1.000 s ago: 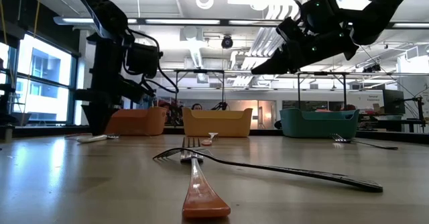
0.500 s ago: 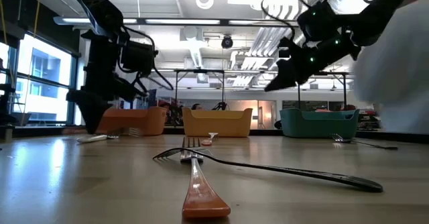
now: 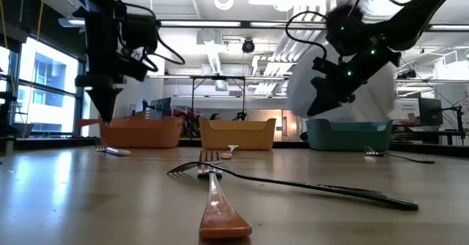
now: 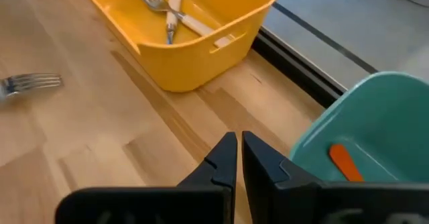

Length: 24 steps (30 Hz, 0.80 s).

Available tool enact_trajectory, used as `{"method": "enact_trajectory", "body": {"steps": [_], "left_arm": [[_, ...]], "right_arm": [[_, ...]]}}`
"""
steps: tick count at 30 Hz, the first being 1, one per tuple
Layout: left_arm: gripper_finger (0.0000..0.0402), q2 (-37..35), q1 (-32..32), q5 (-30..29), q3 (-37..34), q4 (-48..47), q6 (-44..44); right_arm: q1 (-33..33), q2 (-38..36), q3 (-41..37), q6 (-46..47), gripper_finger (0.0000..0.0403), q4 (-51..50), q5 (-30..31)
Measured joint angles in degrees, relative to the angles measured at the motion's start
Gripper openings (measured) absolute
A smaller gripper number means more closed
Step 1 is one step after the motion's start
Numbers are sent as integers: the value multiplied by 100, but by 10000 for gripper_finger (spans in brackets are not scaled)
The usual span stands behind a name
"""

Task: Sort silverware by color (type)
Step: Put the top left orange fork into the green bin

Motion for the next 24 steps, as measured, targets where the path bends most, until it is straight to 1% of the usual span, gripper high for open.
{"method": "enact_trajectory", "body": {"steps": [3, 6, 11, 14, 17, 24], "left_arm": [[0, -267, -1, 1, 2, -43, -10], [0, -449, -3, 4, 30, -26, -68], [0, -446, -138, 4, 298, 79, -206], [0, -285, -273, 23, 576, 329, -212], [0, -26, -374, 106, 961, 570, -199], [0, 994, -470, 169, 2142, 886, 172]], "right_arm": [[76, -316, 0, 139, 7, -254, 0], [156, -739, 0, 422, 7, -774, 107], [278, -1393, 0, 1350, 7, -2296, 967], [301, -1517, 0, 1868, 7, -2925, 1347], [285, -1463, 0, 2074, 7, -3125, 1530], [202, -1337, -2, 2089, 7, -3347, 1547]]}}
